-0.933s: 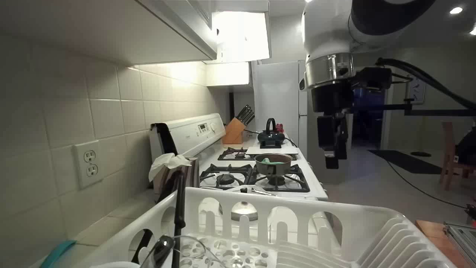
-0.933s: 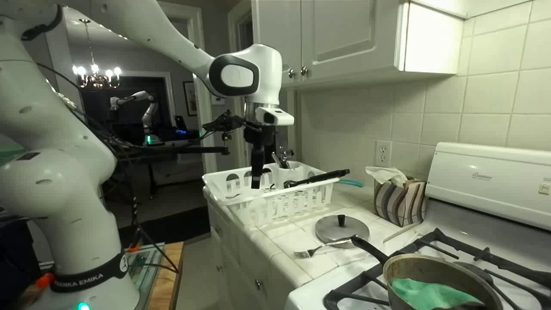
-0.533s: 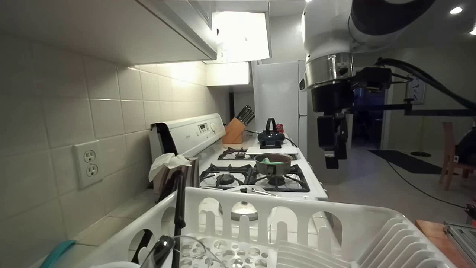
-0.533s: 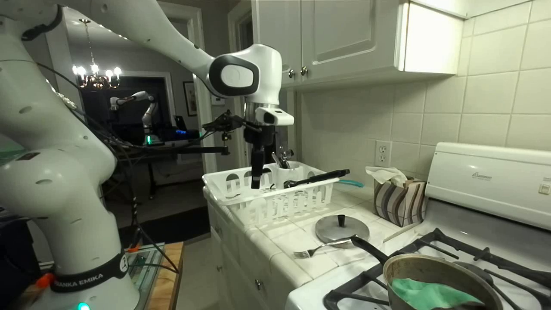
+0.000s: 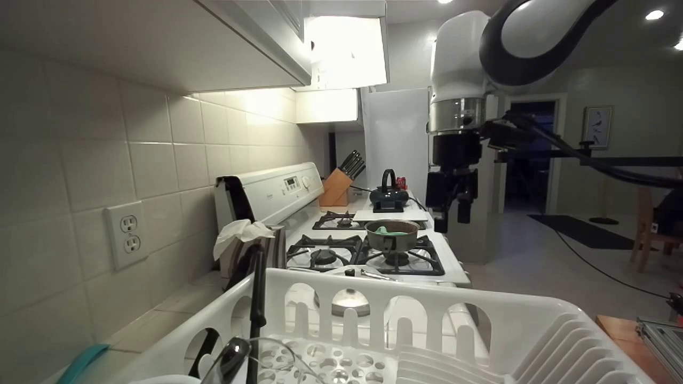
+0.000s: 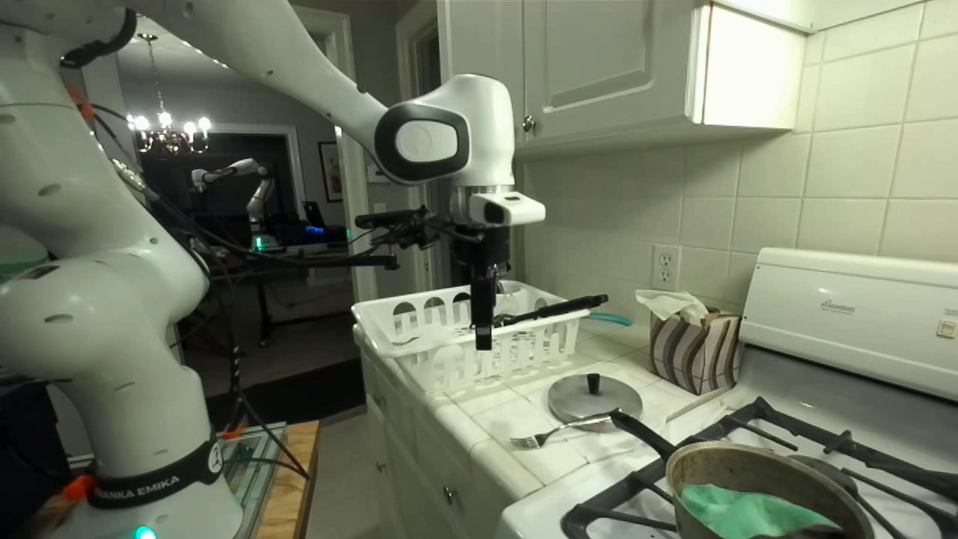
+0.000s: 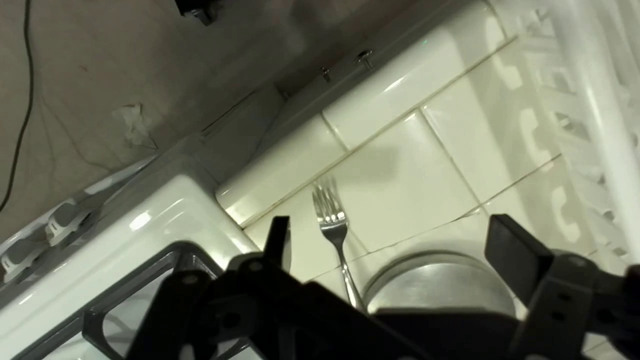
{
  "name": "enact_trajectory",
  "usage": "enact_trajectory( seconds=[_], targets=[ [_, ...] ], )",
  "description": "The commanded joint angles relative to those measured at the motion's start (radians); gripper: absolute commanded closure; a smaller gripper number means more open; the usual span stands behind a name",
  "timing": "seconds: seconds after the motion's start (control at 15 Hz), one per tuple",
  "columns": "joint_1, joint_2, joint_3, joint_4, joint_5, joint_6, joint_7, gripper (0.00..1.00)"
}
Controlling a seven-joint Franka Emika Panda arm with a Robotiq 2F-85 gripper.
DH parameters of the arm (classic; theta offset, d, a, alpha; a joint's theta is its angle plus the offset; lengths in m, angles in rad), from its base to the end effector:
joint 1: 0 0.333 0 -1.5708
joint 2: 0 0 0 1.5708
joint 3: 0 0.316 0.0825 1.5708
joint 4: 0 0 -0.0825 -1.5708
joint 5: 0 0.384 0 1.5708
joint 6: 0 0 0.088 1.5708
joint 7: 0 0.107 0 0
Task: Use the fork to remove the green cloth from the pot, put the green cloth in the white drying rack and put the fork back in the pot
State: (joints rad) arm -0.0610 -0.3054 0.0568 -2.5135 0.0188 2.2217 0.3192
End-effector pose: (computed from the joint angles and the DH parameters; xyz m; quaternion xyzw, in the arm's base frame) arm 0.4309 -0.0013 0.3910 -0.9858 0.1678 -0.0067 0.0000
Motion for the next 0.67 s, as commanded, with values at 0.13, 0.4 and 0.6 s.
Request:
enact_trajectory(
  seconds=[0.13,0.4,0.6],
  targets=[
    [-0.012,0.226,-0.093,0.136,0.069,0.114,-0.098,0.0],
    [-0.013,0.382,-0.125,0.288,0.147,0.085,-0.181,0.0],
    [-0.016,0.48,-0.121,0.378,0.181,0.072,-0.211,0.0]
  ],
)
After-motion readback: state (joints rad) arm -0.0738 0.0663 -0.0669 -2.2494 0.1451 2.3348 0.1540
